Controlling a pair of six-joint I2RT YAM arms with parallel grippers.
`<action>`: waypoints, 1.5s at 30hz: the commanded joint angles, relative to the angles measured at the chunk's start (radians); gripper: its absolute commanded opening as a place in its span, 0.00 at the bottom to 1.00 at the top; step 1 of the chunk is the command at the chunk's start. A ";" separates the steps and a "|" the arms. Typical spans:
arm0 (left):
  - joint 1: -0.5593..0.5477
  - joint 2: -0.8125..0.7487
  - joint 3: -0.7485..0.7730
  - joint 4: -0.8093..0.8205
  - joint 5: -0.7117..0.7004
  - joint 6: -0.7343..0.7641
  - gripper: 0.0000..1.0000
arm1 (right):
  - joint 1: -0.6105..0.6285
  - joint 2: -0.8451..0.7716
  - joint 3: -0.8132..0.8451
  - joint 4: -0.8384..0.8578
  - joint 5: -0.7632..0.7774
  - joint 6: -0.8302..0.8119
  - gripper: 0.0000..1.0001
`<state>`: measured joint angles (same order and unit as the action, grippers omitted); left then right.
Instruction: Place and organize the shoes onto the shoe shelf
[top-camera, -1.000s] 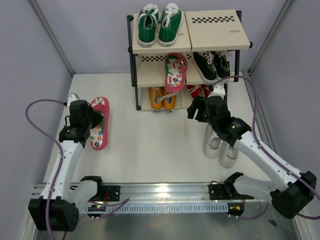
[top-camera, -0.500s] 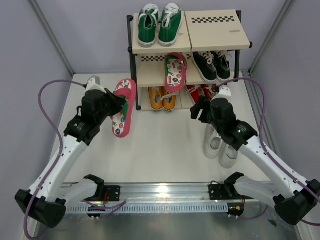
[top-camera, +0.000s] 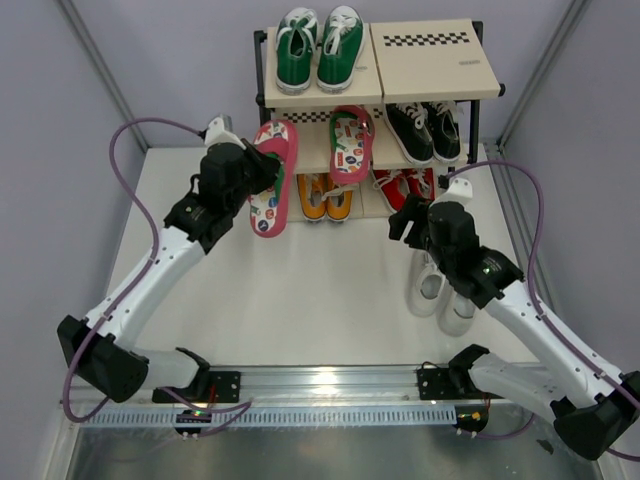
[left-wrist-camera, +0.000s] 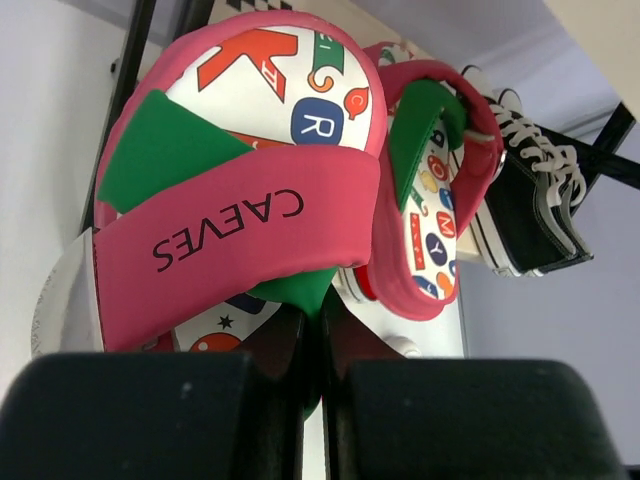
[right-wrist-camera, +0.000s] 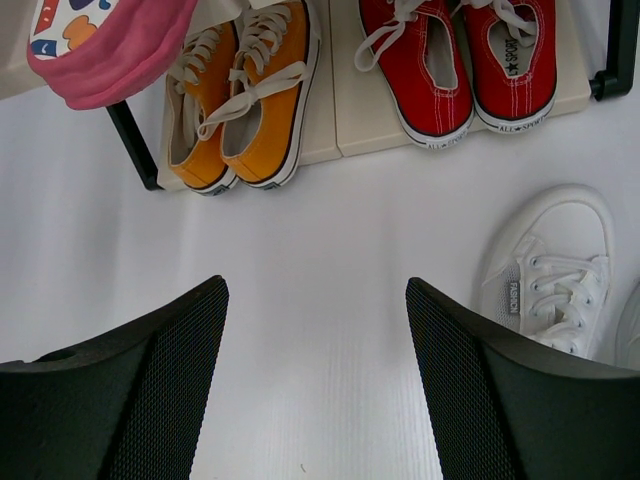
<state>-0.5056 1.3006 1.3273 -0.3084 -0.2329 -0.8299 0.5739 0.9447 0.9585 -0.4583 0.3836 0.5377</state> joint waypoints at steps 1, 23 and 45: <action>-0.028 0.034 0.084 0.192 -0.068 0.002 0.00 | 0.000 -0.007 -0.015 0.020 0.028 0.004 0.77; -0.045 0.276 0.234 0.301 -0.098 -0.049 0.00 | 0.000 0.012 -0.015 0.069 -0.017 -0.041 0.77; -0.045 0.374 0.297 0.407 -0.108 -0.006 0.00 | 0.000 0.023 -0.030 0.110 -0.069 -0.045 0.77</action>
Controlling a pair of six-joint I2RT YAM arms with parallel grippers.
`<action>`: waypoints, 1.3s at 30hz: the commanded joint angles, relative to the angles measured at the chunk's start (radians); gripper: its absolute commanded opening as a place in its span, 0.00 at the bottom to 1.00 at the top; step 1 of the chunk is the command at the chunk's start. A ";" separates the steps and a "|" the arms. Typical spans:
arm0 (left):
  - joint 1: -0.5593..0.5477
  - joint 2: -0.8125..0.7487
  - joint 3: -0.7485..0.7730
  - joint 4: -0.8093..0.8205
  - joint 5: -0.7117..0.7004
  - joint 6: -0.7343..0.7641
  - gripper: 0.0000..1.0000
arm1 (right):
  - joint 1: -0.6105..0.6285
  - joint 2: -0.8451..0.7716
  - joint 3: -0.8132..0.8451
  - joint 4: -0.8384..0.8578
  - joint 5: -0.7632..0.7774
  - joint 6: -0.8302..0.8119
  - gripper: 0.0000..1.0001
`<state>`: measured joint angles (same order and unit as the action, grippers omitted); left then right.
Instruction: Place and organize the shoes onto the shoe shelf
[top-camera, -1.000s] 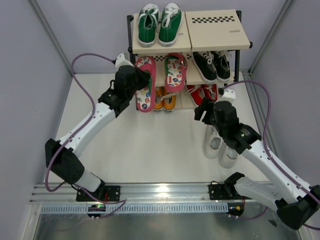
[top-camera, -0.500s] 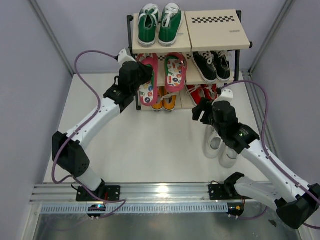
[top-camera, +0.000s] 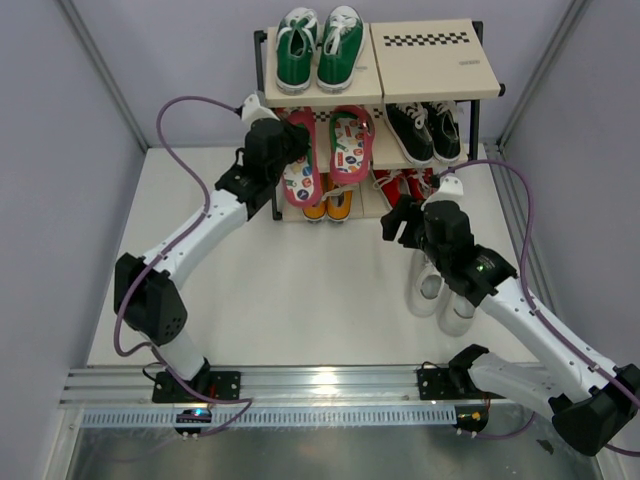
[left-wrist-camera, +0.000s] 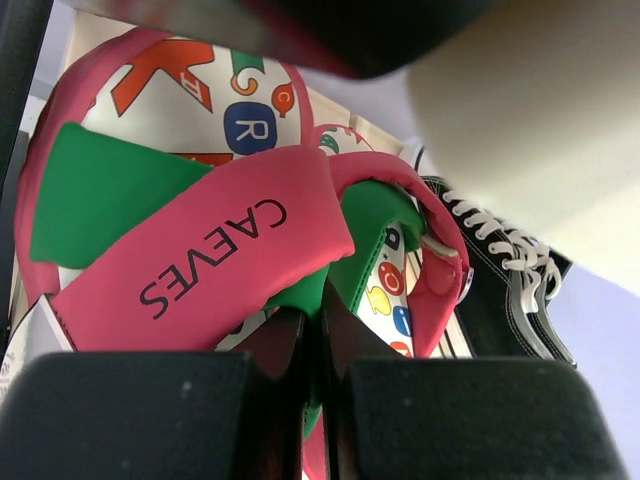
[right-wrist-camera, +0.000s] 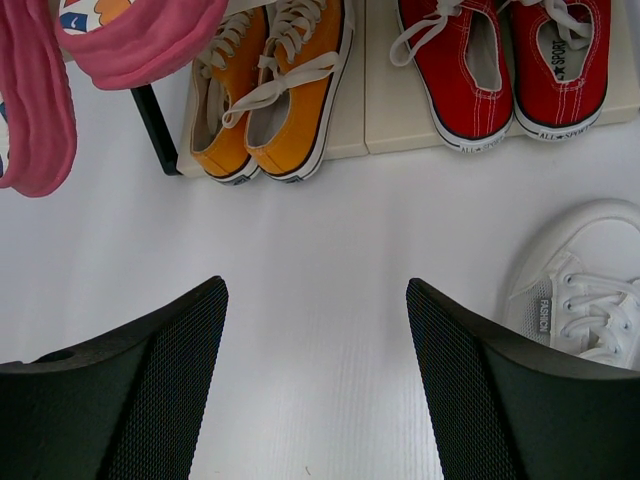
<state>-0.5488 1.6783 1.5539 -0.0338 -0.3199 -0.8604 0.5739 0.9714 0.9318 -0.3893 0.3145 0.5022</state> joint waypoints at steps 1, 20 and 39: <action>-0.002 -0.002 0.074 0.135 -0.019 0.027 0.00 | 0.000 -0.003 -0.002 0.041 0.000 -0.010 0.77; -0.005 0.050 0.133 0.124 -0.010 0.135 0.00 | 0.000 0.009 0.002 0.047 -0.003 -0.007 0.77; -0.005 0.067 0.111 0.089 -0.034 0.135 0.39 | 0.000 0.032 0.016 0.052 -0.037 -0.010 0.77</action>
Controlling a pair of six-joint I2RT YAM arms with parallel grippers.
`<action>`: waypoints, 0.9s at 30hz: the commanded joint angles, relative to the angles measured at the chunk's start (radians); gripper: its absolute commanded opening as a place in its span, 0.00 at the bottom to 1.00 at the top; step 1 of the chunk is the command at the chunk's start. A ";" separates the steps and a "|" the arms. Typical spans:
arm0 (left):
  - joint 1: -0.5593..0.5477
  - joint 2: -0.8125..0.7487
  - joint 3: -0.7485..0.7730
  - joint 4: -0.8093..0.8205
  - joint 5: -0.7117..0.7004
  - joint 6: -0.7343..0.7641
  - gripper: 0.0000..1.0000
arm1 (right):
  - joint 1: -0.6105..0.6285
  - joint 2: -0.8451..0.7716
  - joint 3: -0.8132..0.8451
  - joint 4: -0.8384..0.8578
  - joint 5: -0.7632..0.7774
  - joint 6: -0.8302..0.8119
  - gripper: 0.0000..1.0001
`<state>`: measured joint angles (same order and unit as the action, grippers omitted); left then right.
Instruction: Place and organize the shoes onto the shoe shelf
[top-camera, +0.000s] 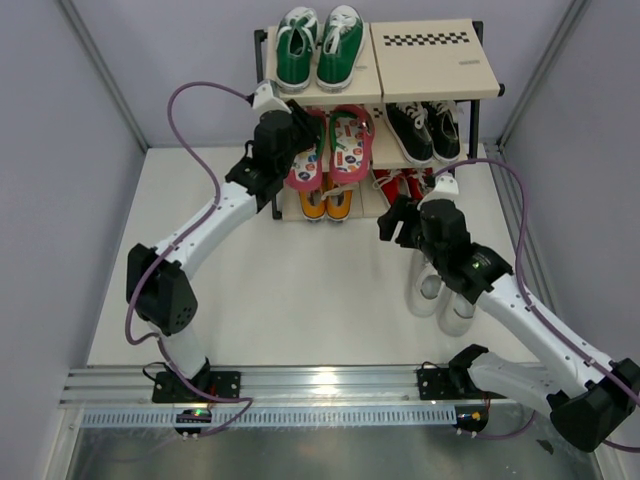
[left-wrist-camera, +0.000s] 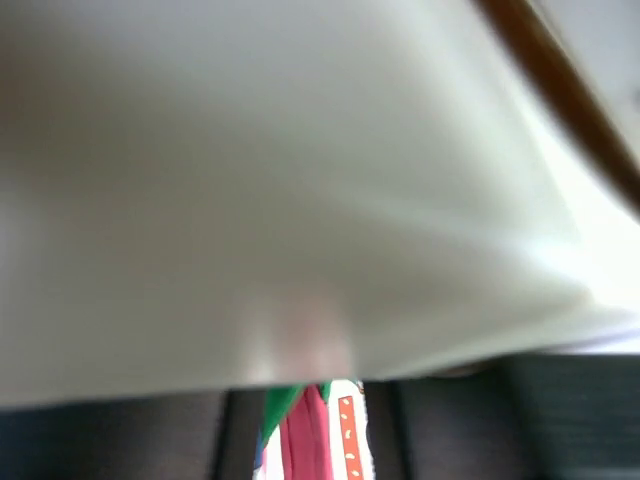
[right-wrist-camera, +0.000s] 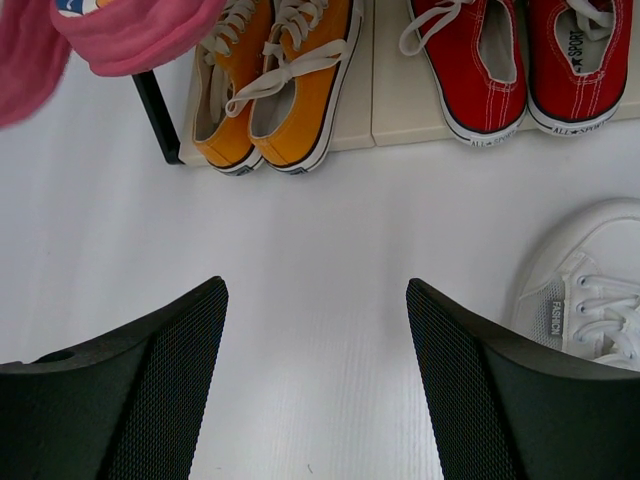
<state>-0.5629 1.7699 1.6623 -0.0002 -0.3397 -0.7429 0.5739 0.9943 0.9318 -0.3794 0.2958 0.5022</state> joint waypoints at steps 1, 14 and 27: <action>0.009 -0.039 -0.012 0.054 -0.013 0.017 0.42 | 0.000 0.015 0.018 0.043 -0.027 -0.011 0.77; -0.009 -0.262 -0.185 -0.035 0.019 0.001 0.66 | 0.000 0.035 0.064 0.050 -0.087 -0.004 0.77; -0.017 -0.435 -0.314 -0.397 -0.068 -0.242 0.74 | 0.000 0.049 0.091 0.286 -0.034 0.286 0.77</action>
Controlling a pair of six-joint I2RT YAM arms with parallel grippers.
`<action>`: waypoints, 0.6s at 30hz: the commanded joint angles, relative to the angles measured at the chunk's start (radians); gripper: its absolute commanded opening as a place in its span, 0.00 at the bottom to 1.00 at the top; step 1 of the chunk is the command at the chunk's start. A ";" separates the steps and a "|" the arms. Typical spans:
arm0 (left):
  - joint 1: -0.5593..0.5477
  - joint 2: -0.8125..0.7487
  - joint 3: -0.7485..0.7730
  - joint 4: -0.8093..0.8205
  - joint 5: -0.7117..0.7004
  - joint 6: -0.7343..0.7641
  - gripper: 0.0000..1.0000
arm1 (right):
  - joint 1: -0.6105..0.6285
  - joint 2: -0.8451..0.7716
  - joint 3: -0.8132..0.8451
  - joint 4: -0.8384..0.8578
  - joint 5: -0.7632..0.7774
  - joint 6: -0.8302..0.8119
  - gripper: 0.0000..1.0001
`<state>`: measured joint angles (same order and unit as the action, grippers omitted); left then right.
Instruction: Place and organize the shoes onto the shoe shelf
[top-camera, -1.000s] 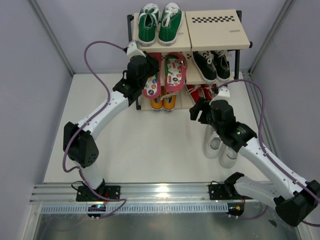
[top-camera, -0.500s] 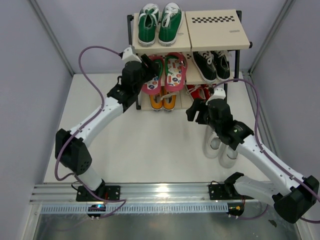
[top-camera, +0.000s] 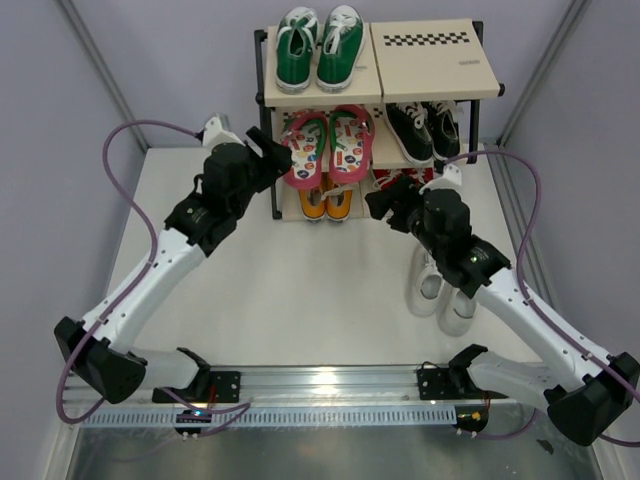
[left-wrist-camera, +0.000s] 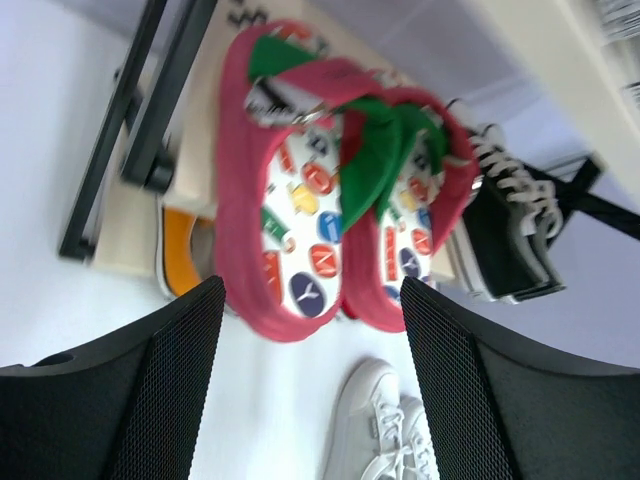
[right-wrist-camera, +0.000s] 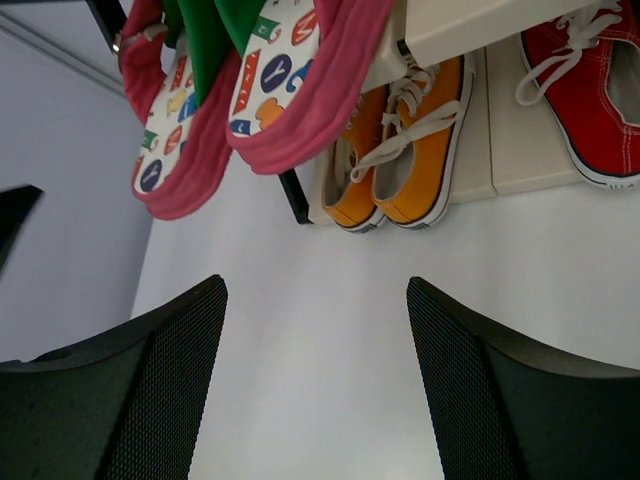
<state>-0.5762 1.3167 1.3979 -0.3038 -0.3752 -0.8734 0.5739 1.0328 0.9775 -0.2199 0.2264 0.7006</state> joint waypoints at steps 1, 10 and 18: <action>-0.004 0.021 -0.060 -0.086 -0.030 -0.137 0.74 | 0.000 0.033 0.058 0.128 0.040 0.102 0.77; 0.009 0.099 -0.005 -0.121 -0.064 -0.246 0.73 | -0.003 0.090 0.089 0.182 0.064 0.165 0.77; 0.049 0.154 -0.025 -0.040 0.012 -0.305 0.72 | -0.009 0.131 0.079 0.247 0.057 0.218 0.77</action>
<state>-0.5438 1.4624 1.3544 -0.4030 -0.3790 -1.1328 0.5713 1.1679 1.0348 -0.0772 0.2512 0.8757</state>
